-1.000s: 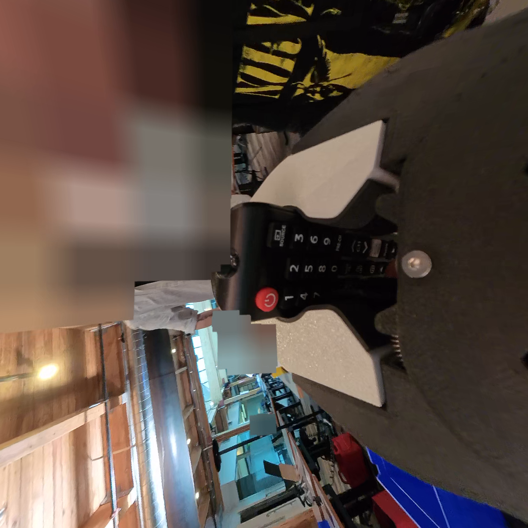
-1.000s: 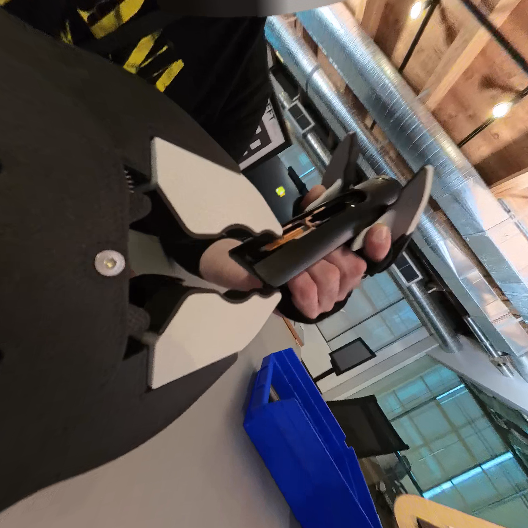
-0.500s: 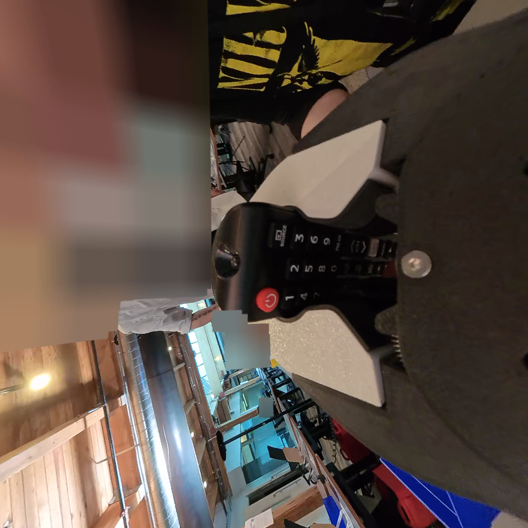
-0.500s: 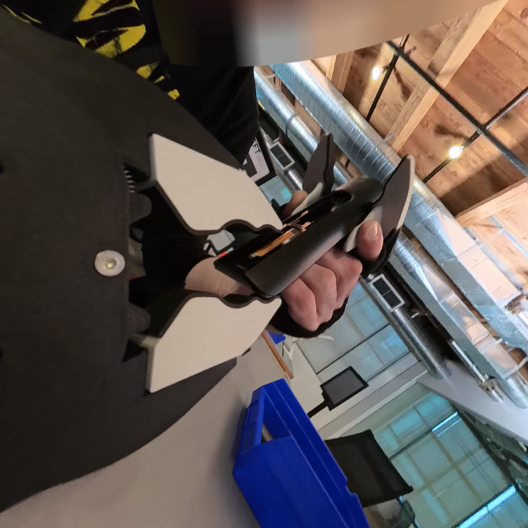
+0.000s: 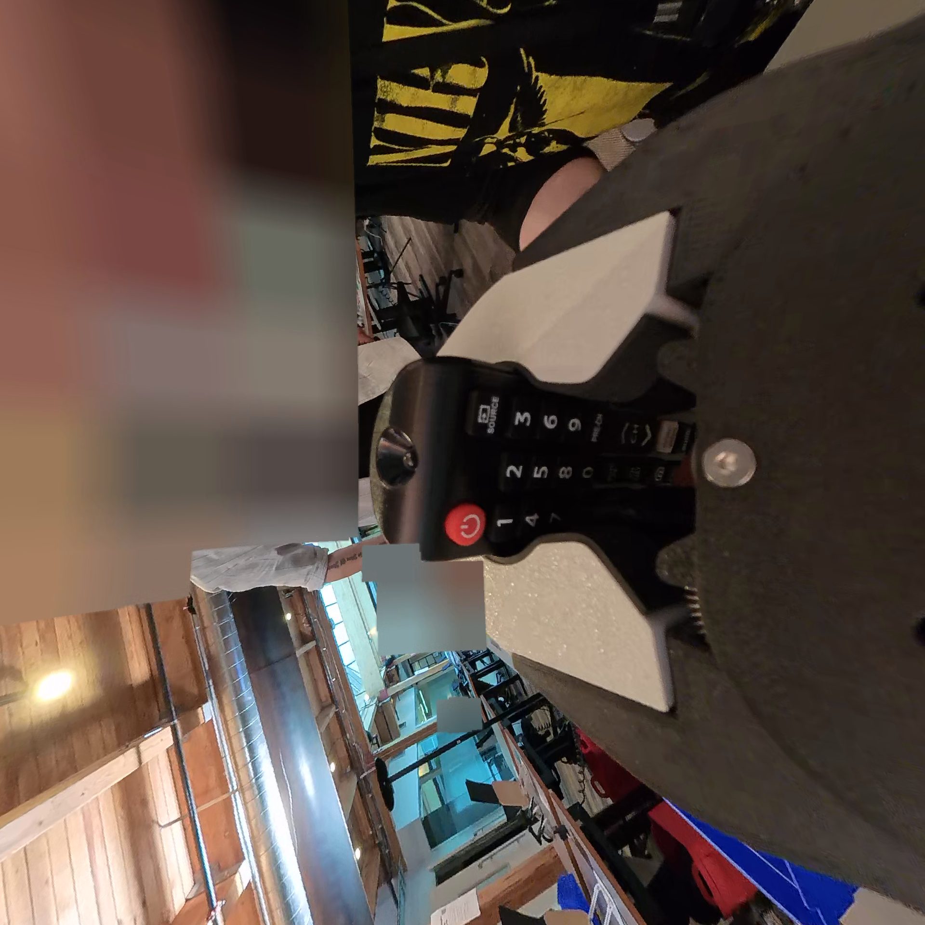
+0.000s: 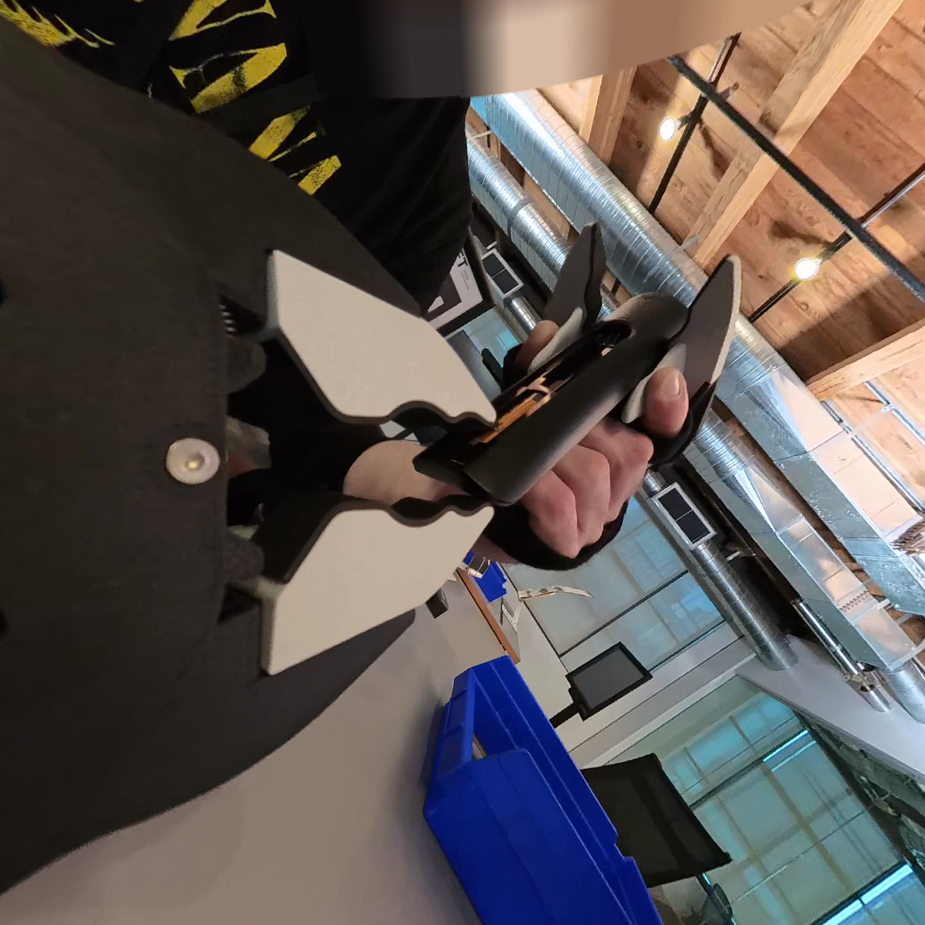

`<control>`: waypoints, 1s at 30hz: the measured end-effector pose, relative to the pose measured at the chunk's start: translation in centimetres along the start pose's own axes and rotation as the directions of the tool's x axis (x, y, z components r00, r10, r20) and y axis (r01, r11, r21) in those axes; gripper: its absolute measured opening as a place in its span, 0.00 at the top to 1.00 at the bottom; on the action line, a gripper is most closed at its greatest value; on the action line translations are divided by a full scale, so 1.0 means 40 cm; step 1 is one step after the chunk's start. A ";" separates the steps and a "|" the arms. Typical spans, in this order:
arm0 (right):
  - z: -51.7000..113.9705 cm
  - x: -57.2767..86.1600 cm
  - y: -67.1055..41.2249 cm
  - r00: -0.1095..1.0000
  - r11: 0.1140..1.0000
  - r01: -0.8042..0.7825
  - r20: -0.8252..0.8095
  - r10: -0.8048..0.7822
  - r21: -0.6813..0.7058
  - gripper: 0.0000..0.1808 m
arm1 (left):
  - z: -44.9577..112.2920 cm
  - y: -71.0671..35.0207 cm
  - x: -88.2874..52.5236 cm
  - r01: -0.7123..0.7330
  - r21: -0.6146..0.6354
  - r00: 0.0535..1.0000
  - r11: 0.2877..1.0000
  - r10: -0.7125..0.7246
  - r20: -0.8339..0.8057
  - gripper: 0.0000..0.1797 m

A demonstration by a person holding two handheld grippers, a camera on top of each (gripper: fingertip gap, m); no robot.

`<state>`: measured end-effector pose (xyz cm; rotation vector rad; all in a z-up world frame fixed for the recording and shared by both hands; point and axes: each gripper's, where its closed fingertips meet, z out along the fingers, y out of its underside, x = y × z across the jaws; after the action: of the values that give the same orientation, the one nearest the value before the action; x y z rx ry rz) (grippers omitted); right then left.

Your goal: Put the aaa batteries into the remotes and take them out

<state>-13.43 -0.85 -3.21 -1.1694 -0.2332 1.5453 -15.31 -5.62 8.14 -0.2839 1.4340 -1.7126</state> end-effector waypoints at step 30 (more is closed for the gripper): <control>0.032 0.043 0.002 0.987 0.998 0.051 -0.153 -0.058 -0.045 0.88 | -0.019 -0.028 -0.016 -0.022 0.061 0.999 0.998 0.019 0.048 0.67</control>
<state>-14.23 1.08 -3.57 -1.2975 -0.1927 1.4007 -15.93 -4.68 9.10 -0.2736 1.3427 -1.7187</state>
